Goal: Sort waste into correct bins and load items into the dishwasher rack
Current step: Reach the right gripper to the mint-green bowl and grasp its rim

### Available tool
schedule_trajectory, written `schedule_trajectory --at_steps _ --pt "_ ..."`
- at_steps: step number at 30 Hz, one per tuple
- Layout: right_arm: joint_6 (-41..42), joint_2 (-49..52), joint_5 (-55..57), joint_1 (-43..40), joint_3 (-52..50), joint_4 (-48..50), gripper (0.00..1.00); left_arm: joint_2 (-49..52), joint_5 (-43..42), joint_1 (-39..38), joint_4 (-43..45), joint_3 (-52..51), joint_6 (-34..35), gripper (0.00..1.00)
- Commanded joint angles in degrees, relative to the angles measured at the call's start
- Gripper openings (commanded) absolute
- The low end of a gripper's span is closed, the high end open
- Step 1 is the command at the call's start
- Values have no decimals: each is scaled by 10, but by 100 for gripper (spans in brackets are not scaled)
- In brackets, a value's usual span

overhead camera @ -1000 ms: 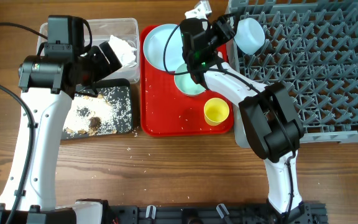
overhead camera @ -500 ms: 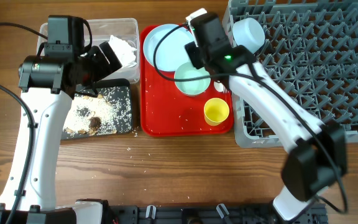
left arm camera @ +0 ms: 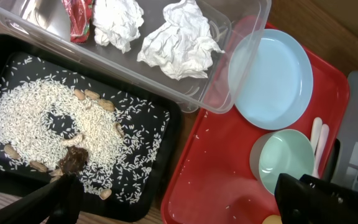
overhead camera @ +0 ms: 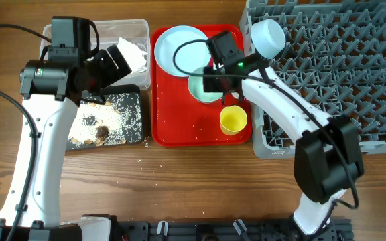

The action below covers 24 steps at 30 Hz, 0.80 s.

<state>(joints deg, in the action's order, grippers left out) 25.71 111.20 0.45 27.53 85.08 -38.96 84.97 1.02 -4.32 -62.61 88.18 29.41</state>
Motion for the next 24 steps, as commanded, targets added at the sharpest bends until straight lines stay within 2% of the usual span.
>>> schedule_trajectory --at_steps 1,7,12,15,17,21,24 --pt "45 32 53 -12 -3 -3 42 1 6 2 2 0 -7 100" --pt "45 52 79 -13 -3 -5 40 1 6 2 2 0 -7 100" --pt "44 76 76 -13 -3 -7 26 1 6 2 2 0 -7 100" --pt "44 82 75 -13 -3 -5 9 1 6 2 2 0 -7 100" --pt "42 76 75 -13 6 -3 5 1 6 2 2 0 -7 100" --pt "27 31 78 -14 33 -13 4 1 6 2 2 0 -7 100" --pt "28 -46 133 -17 54 -42 4 1 6 2 2 0 -7 100"
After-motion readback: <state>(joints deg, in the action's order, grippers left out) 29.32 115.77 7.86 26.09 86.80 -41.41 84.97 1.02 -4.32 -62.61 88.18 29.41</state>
